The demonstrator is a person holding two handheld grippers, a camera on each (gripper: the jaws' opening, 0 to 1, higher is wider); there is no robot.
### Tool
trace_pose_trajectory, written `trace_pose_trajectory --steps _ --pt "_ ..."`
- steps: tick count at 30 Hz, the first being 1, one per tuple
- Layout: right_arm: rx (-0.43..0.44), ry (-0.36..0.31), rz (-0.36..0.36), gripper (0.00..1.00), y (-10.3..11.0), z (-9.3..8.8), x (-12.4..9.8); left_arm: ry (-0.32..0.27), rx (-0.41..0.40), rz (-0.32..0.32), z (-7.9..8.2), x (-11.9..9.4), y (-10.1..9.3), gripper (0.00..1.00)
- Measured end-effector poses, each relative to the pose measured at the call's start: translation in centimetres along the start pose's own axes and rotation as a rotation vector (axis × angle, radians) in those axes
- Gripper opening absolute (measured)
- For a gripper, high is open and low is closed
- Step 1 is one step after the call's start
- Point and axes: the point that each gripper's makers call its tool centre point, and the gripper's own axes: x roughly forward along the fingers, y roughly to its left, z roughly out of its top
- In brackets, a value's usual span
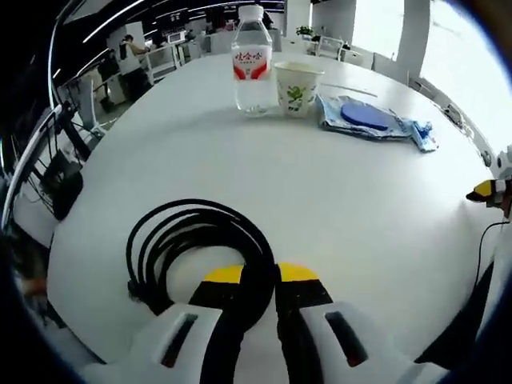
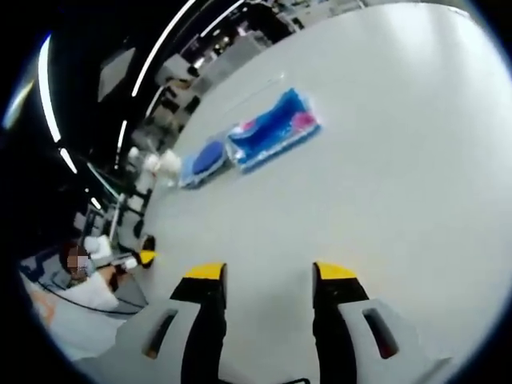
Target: Arrange the tabletop items into an orderly group along one side of the table until the central work area is clear of visible clutter.
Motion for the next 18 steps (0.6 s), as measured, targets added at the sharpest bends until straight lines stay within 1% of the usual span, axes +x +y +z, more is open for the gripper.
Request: trace_pose_trajectory --steps 1,5,9,11,16,18 --pt "0.003 -0.001 -0.001 0.40 0.0 0.0 0.0 0.006 -0.020 0.000 0.0 0.1 0.1 0.10" --pt "0.036 -0.016 0.010 0.40 0.1 0.2 -0.2 0.026 -0.003 -0.001 0.0 0.1 -0.2 0.09" --pt "0.035 -0.024 0.010 0.40 0.2 0.3 -0.4 0.034 0.008 -0.020 0.1 -0.1 -0.7 0.09" --pt "0.035 -0.026 0.011 0.40 0.1 0.3 -0.4 0.015 -0.019 -0.046 0.8 -0.6 -1.6 0.08" --pt "0.036 -0.021 0.009 0.40 0.2 0.1 -0.4 -0.041 -0.038 -0.069 2.7 -1.4 -2.6 0.08" --pt "0.037 -0.020 0.010 0.40 0.2 0.1 -0.3 -0.080 -0.094 -0.099 3.8 -1.7 -3.5 0.08"
